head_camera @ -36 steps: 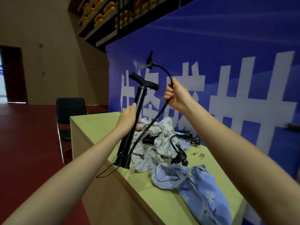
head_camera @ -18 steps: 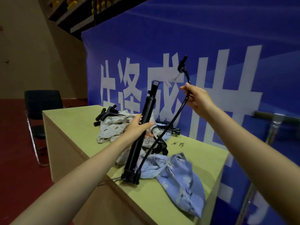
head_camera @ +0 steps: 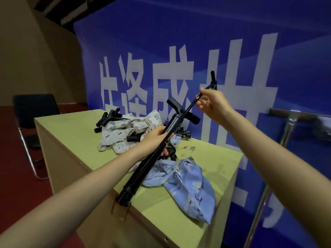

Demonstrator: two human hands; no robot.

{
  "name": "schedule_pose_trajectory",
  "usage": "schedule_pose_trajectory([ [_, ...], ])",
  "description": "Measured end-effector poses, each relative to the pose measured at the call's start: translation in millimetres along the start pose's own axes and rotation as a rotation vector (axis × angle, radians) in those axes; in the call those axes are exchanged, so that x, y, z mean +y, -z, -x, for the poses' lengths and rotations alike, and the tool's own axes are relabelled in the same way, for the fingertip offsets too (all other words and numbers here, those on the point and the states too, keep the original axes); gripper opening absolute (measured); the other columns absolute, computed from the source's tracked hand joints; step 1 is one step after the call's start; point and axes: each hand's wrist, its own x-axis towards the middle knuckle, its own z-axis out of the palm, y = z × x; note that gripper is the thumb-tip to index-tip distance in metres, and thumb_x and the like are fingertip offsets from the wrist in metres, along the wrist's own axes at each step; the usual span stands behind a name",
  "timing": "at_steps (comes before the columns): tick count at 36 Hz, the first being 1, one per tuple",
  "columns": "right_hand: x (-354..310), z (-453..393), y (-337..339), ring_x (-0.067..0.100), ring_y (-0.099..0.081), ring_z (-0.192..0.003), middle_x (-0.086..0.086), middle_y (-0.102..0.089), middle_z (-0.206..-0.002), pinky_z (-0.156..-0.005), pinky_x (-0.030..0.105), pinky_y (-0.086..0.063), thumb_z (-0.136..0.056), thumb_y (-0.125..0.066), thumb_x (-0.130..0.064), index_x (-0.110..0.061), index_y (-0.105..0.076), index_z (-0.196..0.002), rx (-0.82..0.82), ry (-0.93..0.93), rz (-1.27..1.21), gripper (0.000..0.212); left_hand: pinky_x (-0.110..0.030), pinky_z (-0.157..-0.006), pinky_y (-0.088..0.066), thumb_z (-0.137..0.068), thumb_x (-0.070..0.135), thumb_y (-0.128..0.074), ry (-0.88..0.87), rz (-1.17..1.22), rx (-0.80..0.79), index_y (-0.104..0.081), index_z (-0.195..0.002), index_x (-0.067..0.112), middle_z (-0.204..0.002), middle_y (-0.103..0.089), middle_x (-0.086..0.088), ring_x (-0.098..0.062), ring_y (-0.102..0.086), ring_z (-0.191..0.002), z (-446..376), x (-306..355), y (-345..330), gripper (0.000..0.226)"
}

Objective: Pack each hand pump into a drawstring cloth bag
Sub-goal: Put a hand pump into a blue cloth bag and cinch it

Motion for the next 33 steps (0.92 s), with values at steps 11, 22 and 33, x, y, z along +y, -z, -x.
schedule_pose_trajectory([
  [11, 18.7, 4.1, 20.7, 0.011, -0.057, -0.048, -0.001, -0.057, -0.05, -0.052, 0.02, -0.05, -0.1, -0.05, -0.013, -0.007, -0.048, -0.086, 0.002, 0.008, 0.118, 0.015, -0.027, -0.045, -0.046, -0.099, 0.053, -0.034, -0.009, 0.048, 0.001, -0.053, -0.089, 0.018, -0.069, -0.06, -0.01, -0.022, -0.055, -0.046, 3.6, -4.4, -7.6, 0.041],
  [22, 25.0, 3.0, 30.0, 0.01, -0.06, -0.049, 0.0, -0.061, -0.051, -0.053, 0.018, -0.051, -0.099, -0.053, -0.015, -0.004, -0.053, -0.093, -0.021, 0.009, 0.165, 0.013, -0.033, -0.051, -0.047, -0.098, 0.042, -0.047, -0.107, -0.049, -0.037, -0.053, -0.098, 0.022, -0.072, -0.056, -0.01, -0.026, -0.055, -0.053, 10.7, 2.6, -16.4, 0.022],
  [33, 29.1, 3.8, 42.6, 0.01, -0.058, -0.071, -0.004, -0.064, -0.072, -0.075, 0.024, -0.047, -0.093, -0.06, -0.034, -0.014, -0.063, -0.083, -0.079, -0.015, 0.392, 0.022, -0.028, -0.043, -0.044, -0.102, 0.034, -0.043, -0.08, -0.005, -0.055, -0.044, -0.109, -0.003, -0.063, -0.055, -0.003, -0.021, -0.051, -0.043, 14.6, 2.0, -22.4, 0.038],
])
